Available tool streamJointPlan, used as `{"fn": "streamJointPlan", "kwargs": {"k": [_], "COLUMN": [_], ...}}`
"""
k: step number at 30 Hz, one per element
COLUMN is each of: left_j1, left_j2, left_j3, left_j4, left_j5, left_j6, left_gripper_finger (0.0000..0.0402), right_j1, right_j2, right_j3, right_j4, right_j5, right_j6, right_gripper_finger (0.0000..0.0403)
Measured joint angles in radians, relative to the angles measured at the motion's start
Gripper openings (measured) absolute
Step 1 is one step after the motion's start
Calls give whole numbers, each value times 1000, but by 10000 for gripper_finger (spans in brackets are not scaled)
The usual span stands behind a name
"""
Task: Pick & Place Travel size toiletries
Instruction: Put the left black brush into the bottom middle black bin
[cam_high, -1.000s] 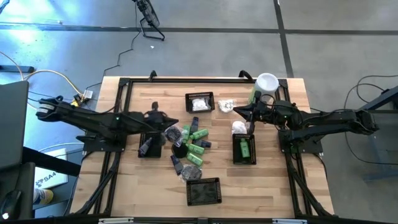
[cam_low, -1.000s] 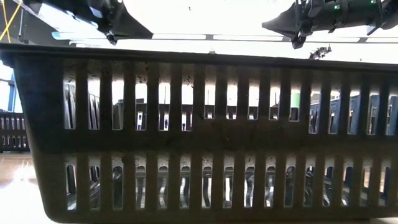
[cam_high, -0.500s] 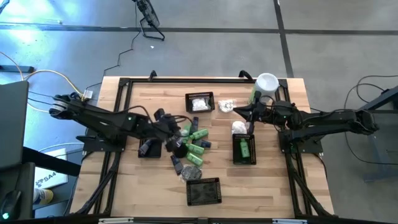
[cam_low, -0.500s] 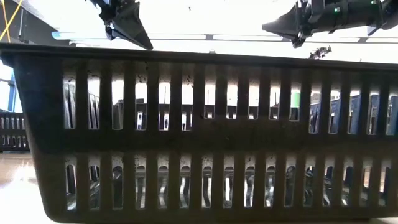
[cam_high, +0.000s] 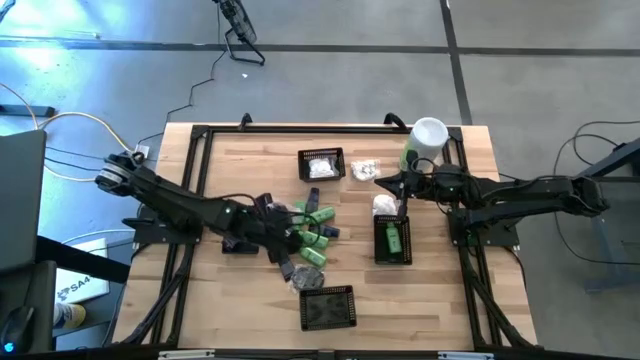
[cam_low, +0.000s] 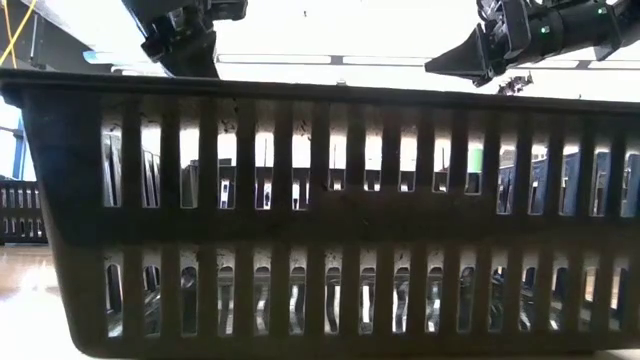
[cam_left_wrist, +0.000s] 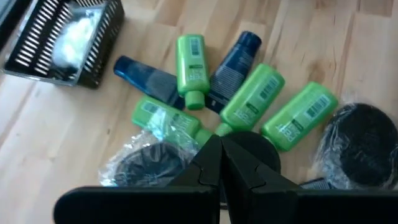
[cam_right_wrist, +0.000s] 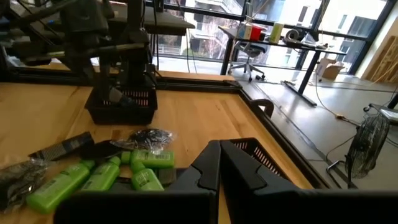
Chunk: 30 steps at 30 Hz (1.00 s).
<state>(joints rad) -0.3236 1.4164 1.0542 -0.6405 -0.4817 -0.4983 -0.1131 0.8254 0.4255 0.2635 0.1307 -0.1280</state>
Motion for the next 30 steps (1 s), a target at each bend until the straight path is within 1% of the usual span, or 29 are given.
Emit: {"fn": "streamJointPlan", "kwargs": {"k": [6, 10, 14, 19, 21, 23, 26, 30], "left_j1": [-20, -33, -30, -30, -30, -30, -30, -29], "left_j2": [57, 107, 149, 183, 191, 191, 191, 191], "left_j3": [0, 0, -1, -1, -1, -1, -1, -1], "left_j4": [-28, -47, -42, -50, -52, -89, -127, -122], "left_j5": [3, 18, 88, 87, 87, 82, 80, 68], "left_j6": [-87, -102, -131, -137, -139, -138, -138, -138], "left_gripper_finger": [0, 0, 0, 5, 17, 37, 77, 135], "right_j1": [0, 0, 0, 0, 0, 0, 0, 0], "right_j2": [0, 0, 0, 0, 0, 0, 0, 0], "right_j3": [0, 0, 0, 0, 0, 0, 0, 0], "right_j4": [0, 1, 2, 2, 1, 2, 2, 2], "right_j5": [-2, -2, -4, -4, -3, -3, -3, -3], "right_j6": [1, 1, -3, -3, -3, -3, -4, -4], "right_gripper_finger": [3, 3, 3, 3, 3, 3, 3, 3]}}
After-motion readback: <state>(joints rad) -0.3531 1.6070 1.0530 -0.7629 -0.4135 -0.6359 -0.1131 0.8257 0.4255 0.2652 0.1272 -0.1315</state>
